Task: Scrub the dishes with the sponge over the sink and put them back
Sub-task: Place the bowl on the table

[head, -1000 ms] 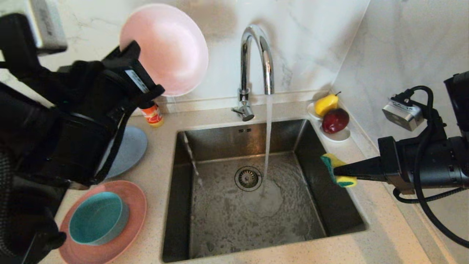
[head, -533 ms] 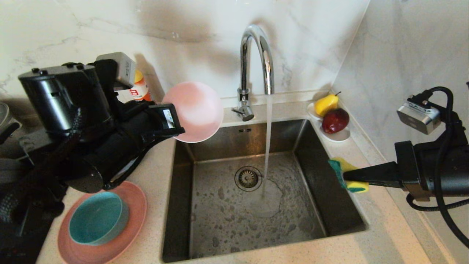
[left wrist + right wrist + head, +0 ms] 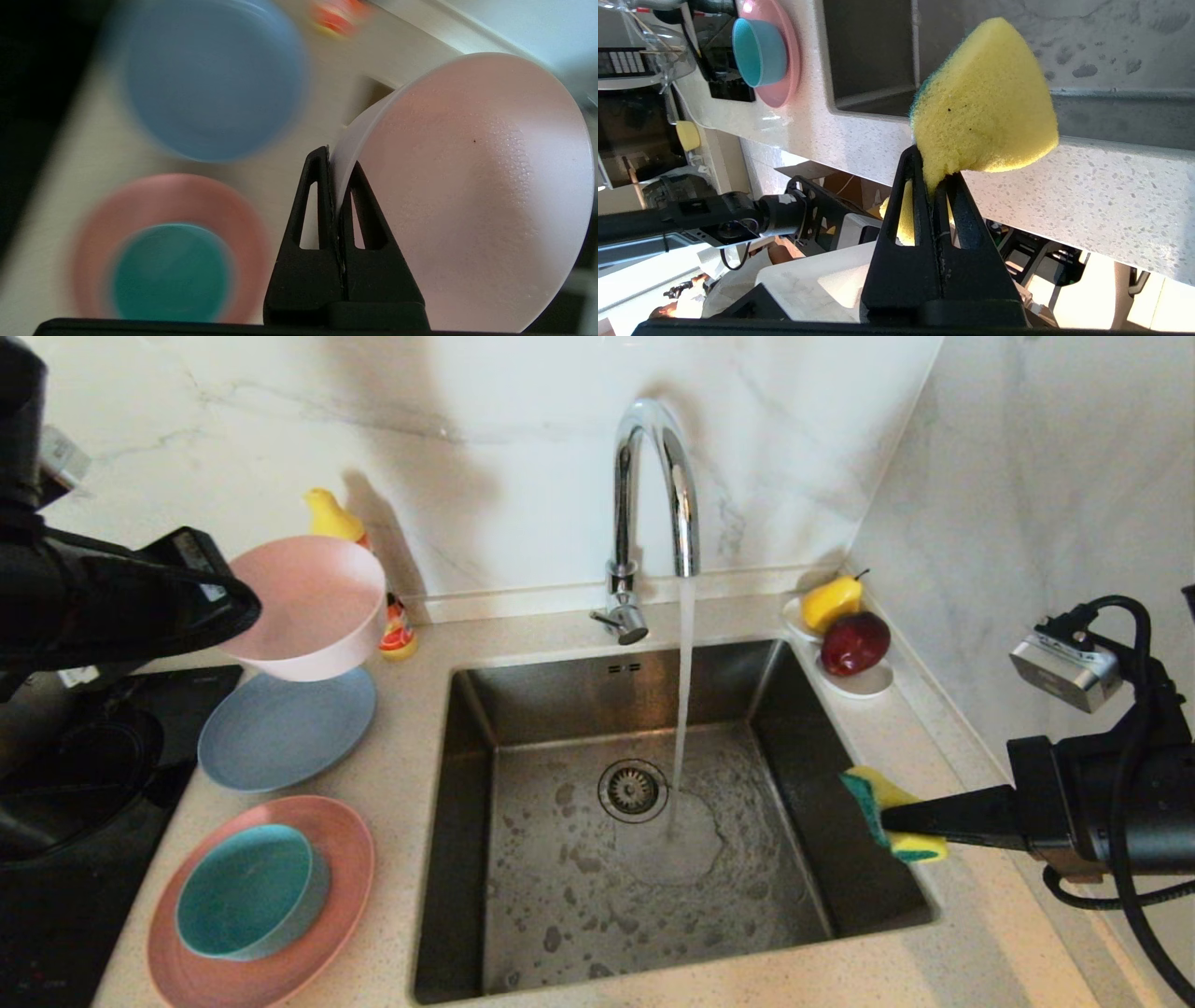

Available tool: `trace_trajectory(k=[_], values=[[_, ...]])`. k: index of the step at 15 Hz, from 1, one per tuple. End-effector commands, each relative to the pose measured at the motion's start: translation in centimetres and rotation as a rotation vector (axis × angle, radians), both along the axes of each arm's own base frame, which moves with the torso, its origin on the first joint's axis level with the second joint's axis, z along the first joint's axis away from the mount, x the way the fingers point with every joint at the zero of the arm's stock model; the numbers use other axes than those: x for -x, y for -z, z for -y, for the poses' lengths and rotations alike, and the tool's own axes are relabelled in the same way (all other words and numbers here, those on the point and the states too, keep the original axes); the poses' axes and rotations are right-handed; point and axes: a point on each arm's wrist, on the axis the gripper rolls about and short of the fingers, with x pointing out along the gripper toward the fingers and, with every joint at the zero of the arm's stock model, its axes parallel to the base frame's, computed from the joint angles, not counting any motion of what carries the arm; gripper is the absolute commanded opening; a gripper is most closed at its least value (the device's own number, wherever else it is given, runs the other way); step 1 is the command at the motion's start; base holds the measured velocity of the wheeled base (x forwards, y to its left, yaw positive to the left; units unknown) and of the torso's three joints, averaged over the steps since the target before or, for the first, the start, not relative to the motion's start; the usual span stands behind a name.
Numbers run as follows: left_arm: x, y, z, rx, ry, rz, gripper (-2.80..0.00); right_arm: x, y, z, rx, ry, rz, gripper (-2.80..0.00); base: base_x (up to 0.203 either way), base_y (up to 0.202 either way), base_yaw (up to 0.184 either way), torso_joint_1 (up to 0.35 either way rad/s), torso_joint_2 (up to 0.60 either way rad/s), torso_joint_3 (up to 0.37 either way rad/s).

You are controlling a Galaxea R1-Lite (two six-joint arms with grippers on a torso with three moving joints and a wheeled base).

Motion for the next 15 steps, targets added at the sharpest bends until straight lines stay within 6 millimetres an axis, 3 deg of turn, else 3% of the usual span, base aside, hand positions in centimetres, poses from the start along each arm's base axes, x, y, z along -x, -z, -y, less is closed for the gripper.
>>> trace_trajectory(k=[1, 5, 11, 15], values=[[0.9, -0.9, -2.5, 0.012, -0.111, 0.025, -2.80, -0.3, 0.5, -0.1, 0.007, -0.002, -0.023, -2.80, 0.000, 0.000, 0.000, 0.000, 0.00, 0.000], [0.1, 0.6, -9.0, 0.088, -0.337, -0.026, -2.80, -0.7, 0.9, -0.4, 0.012, -0.008, -0.042, -2.80, 0.000, 0.000, 0.000, 0.000, 0.00, 0.000], [-4.4, 6.8, -18.0, 0.269, -0.531, -0.182, -2.80, -1.0, 1.0, -0.5, 0.015, -0.024, -0.042, -2.80, 0.000, 0.000, 0.000, 0.000, 0.00, 0.000], [-6.1, 9.8, -22.9, 0.302, -0.614, -0.195, -2.80, -1.3, 1.1, -0.7, 0.003, -0.034, -0.025, -2.80, 0.000, 0.000, 0.000, 0.000, 0.00, 0.000]])
